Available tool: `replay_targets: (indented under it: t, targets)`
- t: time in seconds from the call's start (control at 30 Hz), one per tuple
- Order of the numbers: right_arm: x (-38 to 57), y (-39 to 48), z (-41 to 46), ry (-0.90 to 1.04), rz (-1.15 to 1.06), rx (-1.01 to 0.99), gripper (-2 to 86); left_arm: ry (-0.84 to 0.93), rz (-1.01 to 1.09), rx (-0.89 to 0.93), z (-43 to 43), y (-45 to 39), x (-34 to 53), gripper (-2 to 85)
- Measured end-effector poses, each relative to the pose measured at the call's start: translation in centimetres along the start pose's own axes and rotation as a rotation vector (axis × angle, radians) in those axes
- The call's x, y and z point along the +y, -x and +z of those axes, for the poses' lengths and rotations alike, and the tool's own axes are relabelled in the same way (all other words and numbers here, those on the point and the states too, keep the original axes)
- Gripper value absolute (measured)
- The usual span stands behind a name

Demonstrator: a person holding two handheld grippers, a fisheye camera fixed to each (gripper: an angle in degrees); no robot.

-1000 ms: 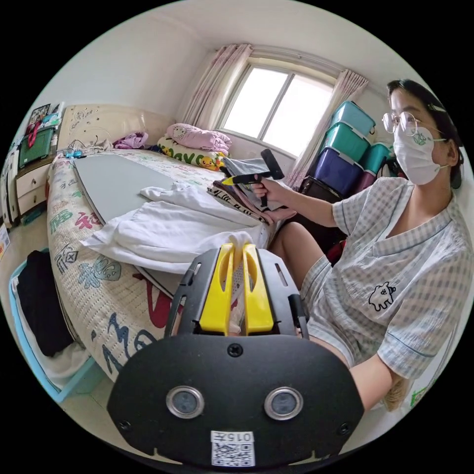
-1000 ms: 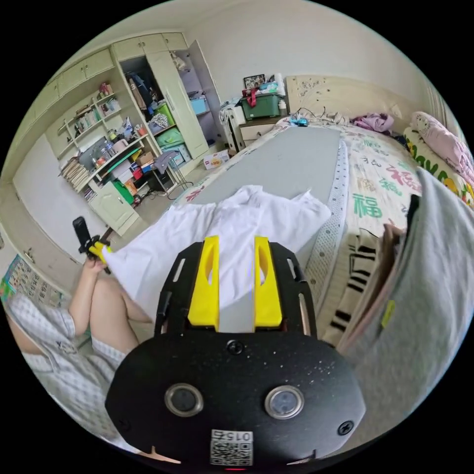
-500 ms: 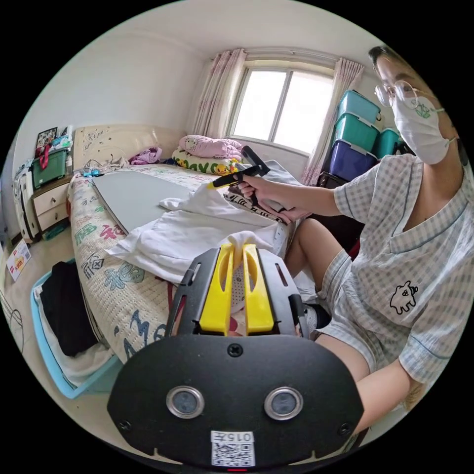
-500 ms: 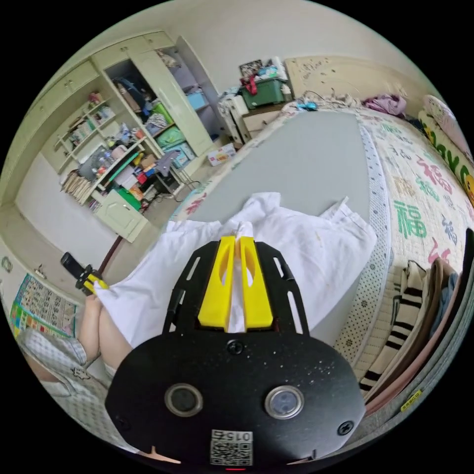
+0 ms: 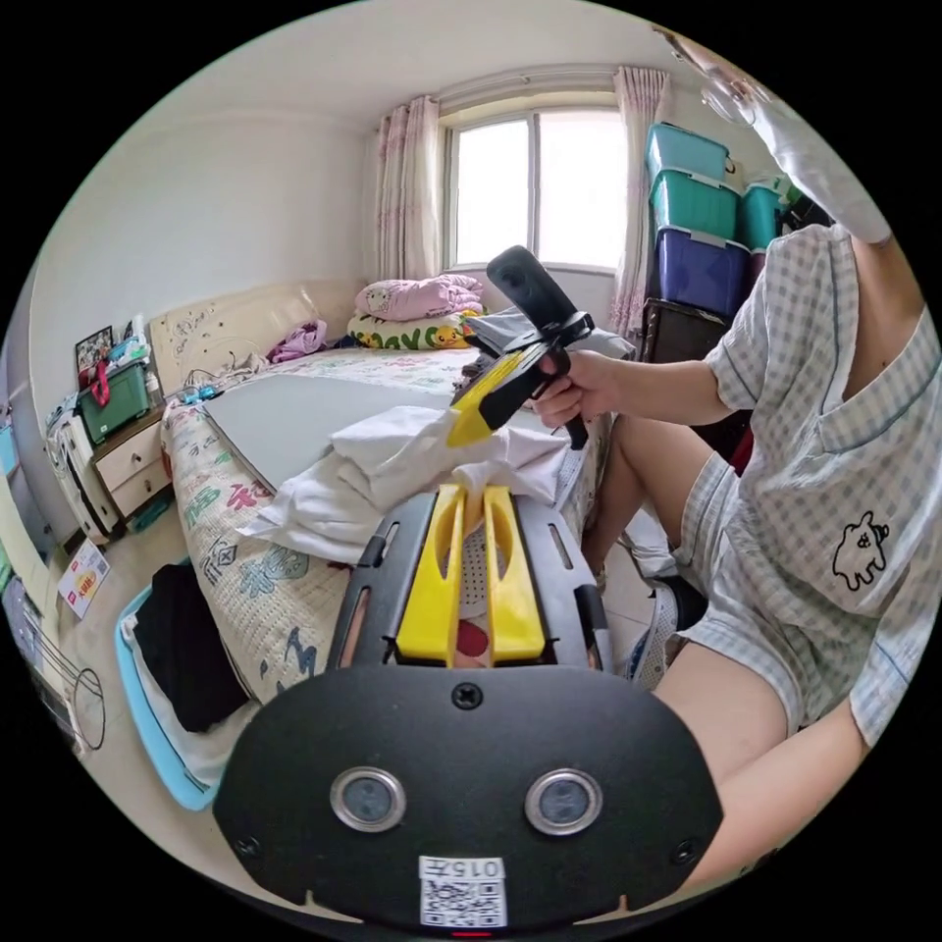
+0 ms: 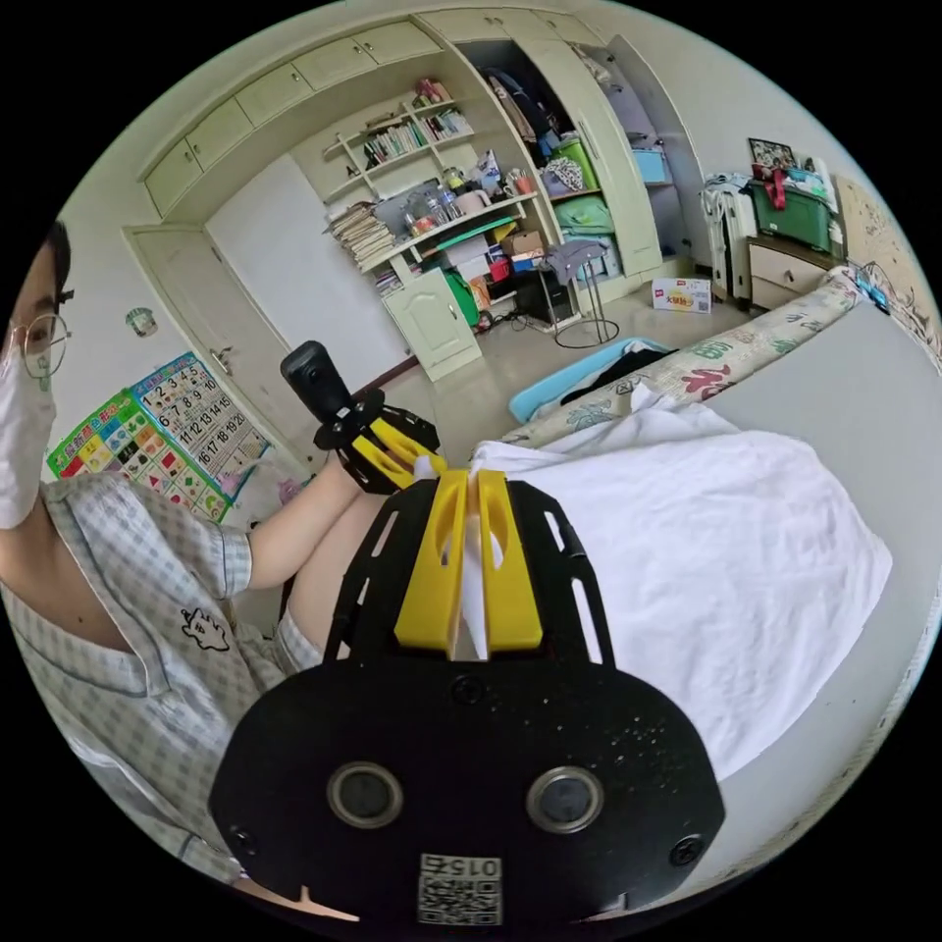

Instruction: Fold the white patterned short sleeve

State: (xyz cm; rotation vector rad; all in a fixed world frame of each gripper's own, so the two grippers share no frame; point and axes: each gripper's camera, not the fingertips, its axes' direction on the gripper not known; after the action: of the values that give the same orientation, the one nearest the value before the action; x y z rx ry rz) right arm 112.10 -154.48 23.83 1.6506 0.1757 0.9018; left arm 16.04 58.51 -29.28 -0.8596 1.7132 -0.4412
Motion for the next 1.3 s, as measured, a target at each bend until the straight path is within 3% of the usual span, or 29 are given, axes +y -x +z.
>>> replay_targets:
  t: [0.37,0.63,1.03,1.17,1.3]
  targets:
    - [6.7,1.8,-2.0,0.050,-0.032,-0.004,0.9,-0.016,0.078,-0.119,0.0,-3.6,-0.3,3.1]
    - [12.2,1.5,-1.9,0.031,-0.006,-0.047,3.7,-0.044,0.037,-0.226,-0.9,-4.8,0.7,10.8]
    - [16.1,3.1,4.2,0.093,0.008,-0.083,4.6,-0.030,0.202,-0.159,1.3,-5.4,0.1,3.9]
    - [21.2,6.7,2.5,0.003,-0.007,0.040,5.7,-0.024,0.188,-0.138,1.5,-4.6,0.4,2.2]
    - [29.6,9.2,2.1,-0.019,0.086,0.361,8.1,-0.049,0.159,-0.160,0.8,-3.9,0.7,1.5]
